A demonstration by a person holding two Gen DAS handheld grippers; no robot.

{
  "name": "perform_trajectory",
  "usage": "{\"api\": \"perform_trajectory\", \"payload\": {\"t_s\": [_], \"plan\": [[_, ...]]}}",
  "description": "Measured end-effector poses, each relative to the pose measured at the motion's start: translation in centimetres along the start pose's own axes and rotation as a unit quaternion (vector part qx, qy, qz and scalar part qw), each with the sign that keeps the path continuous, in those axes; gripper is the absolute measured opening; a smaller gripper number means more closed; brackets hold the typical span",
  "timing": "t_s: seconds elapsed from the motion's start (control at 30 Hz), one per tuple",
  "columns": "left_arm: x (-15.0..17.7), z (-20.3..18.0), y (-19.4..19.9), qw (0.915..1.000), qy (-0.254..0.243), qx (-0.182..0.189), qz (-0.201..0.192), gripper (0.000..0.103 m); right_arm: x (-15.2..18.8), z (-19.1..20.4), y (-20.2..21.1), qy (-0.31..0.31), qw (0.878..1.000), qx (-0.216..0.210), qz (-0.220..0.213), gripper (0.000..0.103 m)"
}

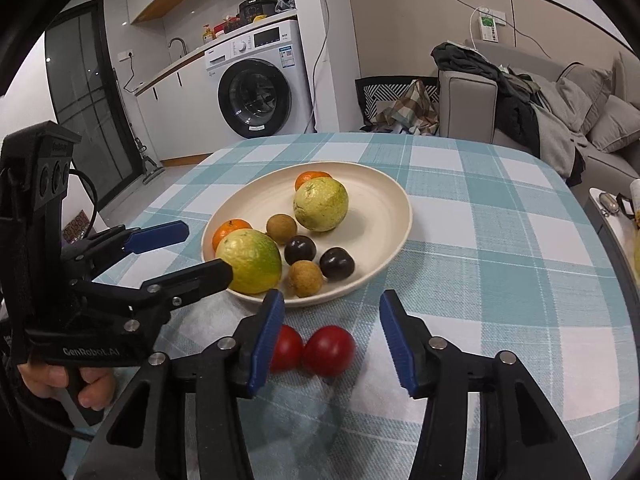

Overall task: Organize fruits
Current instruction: 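Release the pomelo on the plate with the left tool while the right tool releases the kiwi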

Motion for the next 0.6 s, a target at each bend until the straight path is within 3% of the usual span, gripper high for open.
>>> {"api": "perform_trajectory", "payload": {"t_s": [0.03, 0.37, 0.6], "plan": [[0.1, -0.1, 0.3, 1.0, 0.001, -0.002, -0.001, 0.102, 0.1, -0.2, 0.2, 0.0, 1.0, 0.0, -0.002, 0.067], [1.3, -1.8, 2.4, 1.0, -0.002, 0.001, -0.01, 0.102, 1.4, -1.1, 1.1, 0.023, 1.0, -0.002, -0.002, 0.098], [1.6, -2.4, 2.5, 0.9999, -0.009, -0.007, -0.005, 0.102, 1.6, -1.2, 1.1, 0.035, 0.999, 0.009, 0.002, 0.103]]}}
Point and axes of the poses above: each gripper's, at about its wrist camera, not at the fingertips, and y roughly against the way its jaws point, z to its left, x to its underside, the point moved 9 cm from there along -y, roughly the way its jaws point, and after that the axes turned 5 degrees about x, right-handed, at the moved point
